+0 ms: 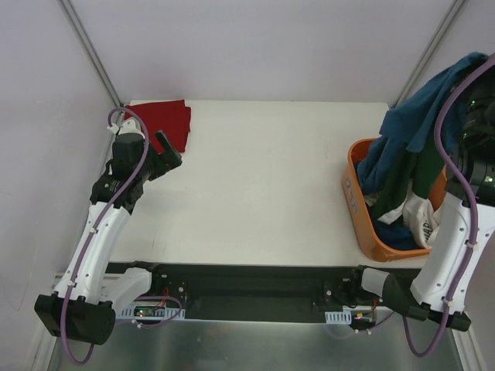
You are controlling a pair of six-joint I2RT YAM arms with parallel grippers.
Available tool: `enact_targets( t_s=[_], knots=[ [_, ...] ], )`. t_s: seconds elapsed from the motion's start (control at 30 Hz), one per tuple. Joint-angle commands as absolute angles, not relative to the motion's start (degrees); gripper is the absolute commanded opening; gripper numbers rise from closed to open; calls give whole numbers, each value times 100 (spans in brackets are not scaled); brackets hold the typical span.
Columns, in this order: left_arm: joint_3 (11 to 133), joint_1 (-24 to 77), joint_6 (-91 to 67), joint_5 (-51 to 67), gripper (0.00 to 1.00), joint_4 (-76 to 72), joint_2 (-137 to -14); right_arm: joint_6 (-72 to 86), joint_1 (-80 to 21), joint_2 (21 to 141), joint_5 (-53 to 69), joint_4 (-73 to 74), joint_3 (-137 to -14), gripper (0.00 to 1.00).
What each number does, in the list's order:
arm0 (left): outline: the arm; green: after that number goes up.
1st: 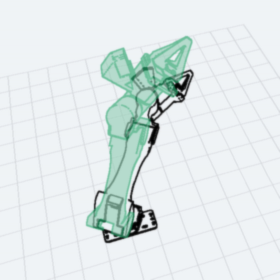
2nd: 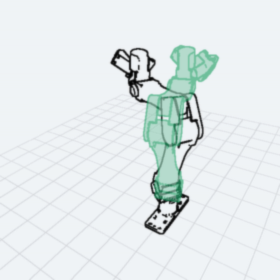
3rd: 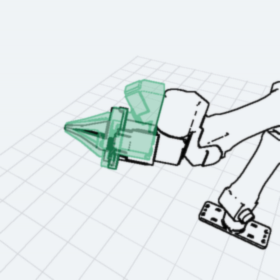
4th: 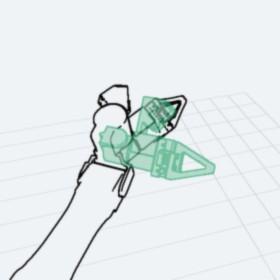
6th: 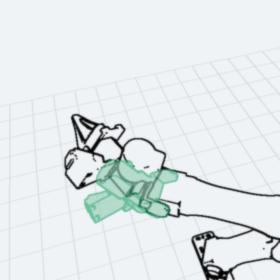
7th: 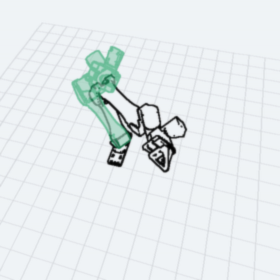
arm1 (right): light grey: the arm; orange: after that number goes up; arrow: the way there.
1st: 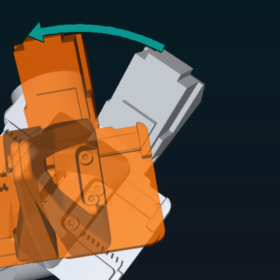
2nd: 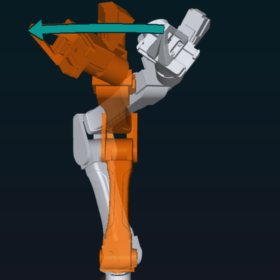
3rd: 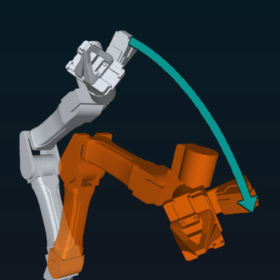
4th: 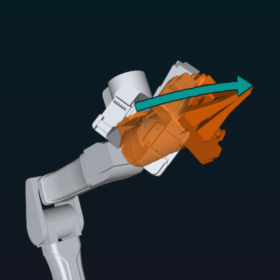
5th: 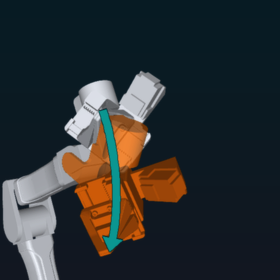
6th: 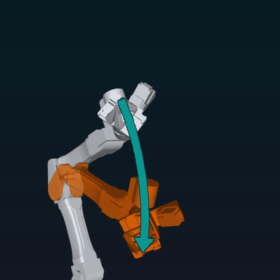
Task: Fold and stack the t-shirts
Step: Grab crumpled tshirt from bin with the right arm, then move the tshirt to the center of the board
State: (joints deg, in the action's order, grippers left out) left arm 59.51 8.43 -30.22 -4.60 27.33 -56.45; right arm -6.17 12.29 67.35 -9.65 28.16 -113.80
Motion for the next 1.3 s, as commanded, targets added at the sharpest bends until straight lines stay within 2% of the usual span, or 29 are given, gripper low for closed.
enact_targets(
  t_s=[0.0,0.17,0.27,0.43,0.7,0.8,1.03,1.27],
  knots=[
    [6021,844,-2997,-500,99,2698,-5441,-150,1239,6952,-53,1821,-12014,20],
    [6021,844,-2988,-571,99,2707,-5388,429,1248,7128,631,942,-12199,23],
    [6029,844,-2979,-589,99,2698,-5370,754,1239,7119,598,599,-12007,25],
    [6003,844,-2997,-615,99,2698,-5370,1343,1239,7040,843,352,-11681,23],
    [6073,844,-3111,-185,99,2707,-5537,2935,933,7426,2108,-219,-12198,21],
    [6117,844,-3164,-62,99,2698,-5598,2822,169,7681,2162,-281,-12708,21],
    [6135,844,-3234,113,99,2707,-5572,2593,-1516,8067,1775,-966,-12814,22],
    [6038,844,-3489,342,100,2698,-5388,1373,-3180,8806,1443,-1063,-13175,21]
  ],
)
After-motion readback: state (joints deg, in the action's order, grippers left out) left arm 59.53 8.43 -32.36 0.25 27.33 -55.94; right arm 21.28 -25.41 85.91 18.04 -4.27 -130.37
